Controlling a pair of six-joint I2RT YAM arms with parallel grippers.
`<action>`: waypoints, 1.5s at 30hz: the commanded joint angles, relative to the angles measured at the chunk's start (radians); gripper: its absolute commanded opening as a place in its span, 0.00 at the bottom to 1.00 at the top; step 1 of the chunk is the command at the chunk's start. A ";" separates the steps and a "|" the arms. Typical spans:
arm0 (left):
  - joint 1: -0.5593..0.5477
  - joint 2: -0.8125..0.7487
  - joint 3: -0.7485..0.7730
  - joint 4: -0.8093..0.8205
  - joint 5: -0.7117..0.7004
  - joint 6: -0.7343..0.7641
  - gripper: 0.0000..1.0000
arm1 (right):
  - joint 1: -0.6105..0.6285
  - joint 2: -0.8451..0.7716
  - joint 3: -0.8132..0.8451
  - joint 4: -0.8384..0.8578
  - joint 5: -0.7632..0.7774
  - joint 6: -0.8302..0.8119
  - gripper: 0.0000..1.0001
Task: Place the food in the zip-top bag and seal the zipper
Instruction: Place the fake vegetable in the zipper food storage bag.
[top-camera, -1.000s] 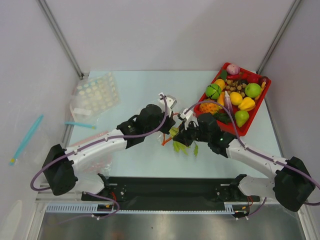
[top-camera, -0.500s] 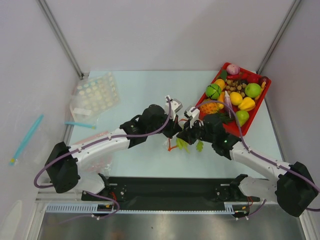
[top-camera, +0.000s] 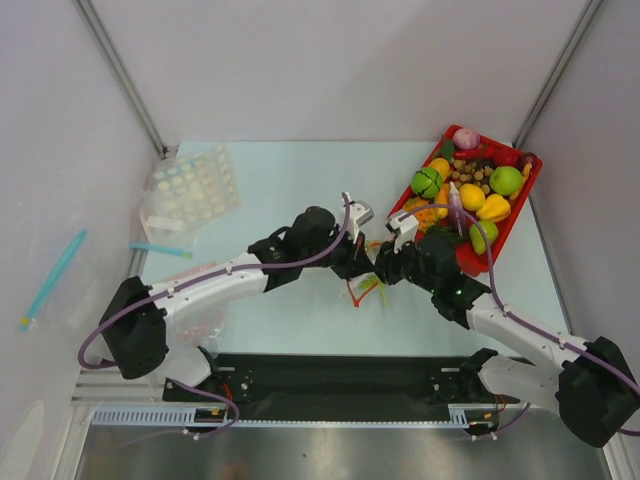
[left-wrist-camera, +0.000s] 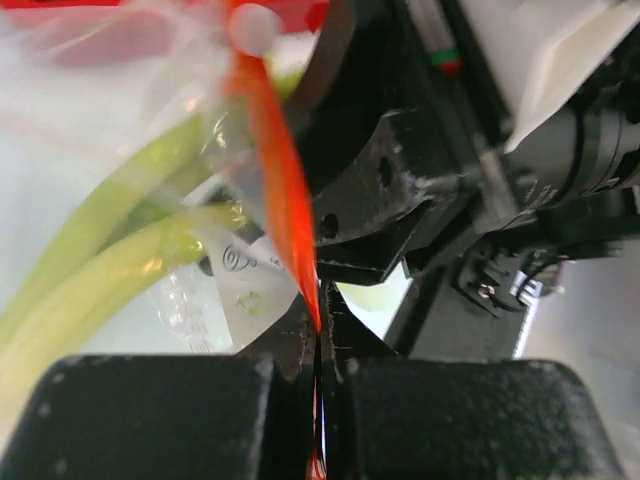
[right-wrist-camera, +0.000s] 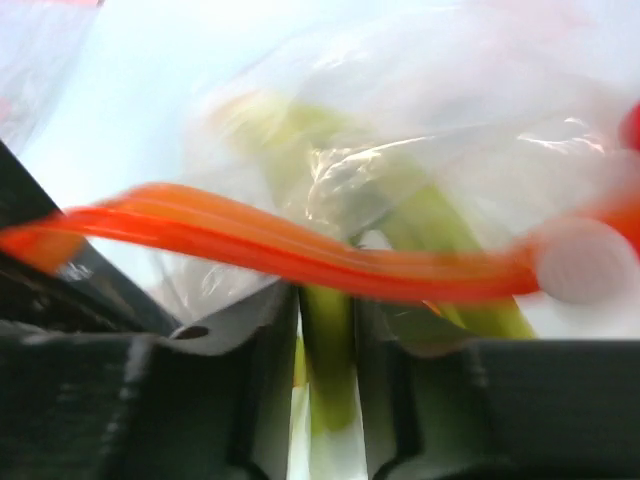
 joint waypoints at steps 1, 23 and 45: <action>-0.017 0.028 0.065 -0.020 0.116 -0.049 0.00 | -0.004 -0.061 -0.005 0.161 0.105 0.024 0.33; 0.172 -0.146 -0.126 0.123 -0.008 -0.234 0.00 | 0.007 -0.234 -0.030 0.149 0.100 0.082 0.90; 0.184 -0.386 -0.243 0.166 -0.233 -0.283 0.00 | 0.010 -0.225 -0.011 0.129 0.102 0.339 0.70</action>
